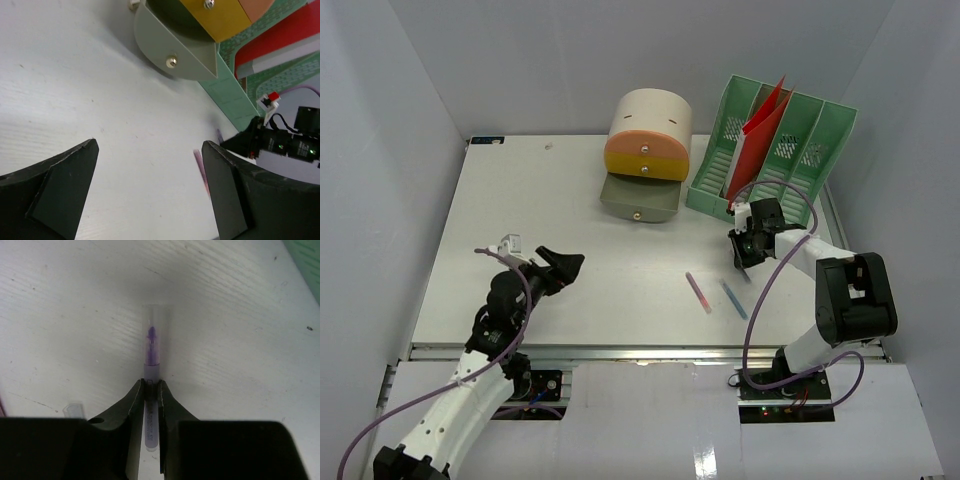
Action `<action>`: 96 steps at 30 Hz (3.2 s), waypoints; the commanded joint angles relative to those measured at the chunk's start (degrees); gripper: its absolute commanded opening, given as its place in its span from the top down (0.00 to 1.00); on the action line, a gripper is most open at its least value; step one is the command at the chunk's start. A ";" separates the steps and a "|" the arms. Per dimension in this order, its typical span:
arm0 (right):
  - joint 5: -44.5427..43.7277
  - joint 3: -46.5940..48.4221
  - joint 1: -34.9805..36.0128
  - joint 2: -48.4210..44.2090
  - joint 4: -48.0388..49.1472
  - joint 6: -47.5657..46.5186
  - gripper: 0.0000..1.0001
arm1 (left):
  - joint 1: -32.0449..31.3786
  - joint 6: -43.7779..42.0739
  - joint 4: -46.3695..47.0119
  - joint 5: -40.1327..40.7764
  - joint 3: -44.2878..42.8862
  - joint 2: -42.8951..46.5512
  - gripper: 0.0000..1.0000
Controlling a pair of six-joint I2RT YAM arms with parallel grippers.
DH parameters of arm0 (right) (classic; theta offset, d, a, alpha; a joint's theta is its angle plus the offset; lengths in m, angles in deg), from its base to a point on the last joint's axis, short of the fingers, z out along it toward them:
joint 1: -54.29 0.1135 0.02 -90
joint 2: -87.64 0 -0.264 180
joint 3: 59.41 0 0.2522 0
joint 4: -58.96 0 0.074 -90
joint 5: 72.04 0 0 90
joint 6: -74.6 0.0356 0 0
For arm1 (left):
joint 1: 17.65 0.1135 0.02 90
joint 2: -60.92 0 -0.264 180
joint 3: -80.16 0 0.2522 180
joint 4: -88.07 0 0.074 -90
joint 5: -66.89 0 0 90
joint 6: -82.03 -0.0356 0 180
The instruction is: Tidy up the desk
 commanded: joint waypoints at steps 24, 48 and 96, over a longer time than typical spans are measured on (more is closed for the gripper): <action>1.50 56.16 24.41 25.20 -4.27 -32.86 0.49 | -22.90 13.76 10.49 -4.95 -1.23 -24.88 0.02; 51.12 5.43 -18.85 -22.90 -3.68 -15.71 0.46 | -42.41 32.91 -42.26 17.95 -73.03 -88.67 0.09; 57.97 1.22 -24.54 -24.57 -3.96 -15.49 0.47 | -10.72 36.65 -10.64 -3.67 -56.78 -69.44 0.98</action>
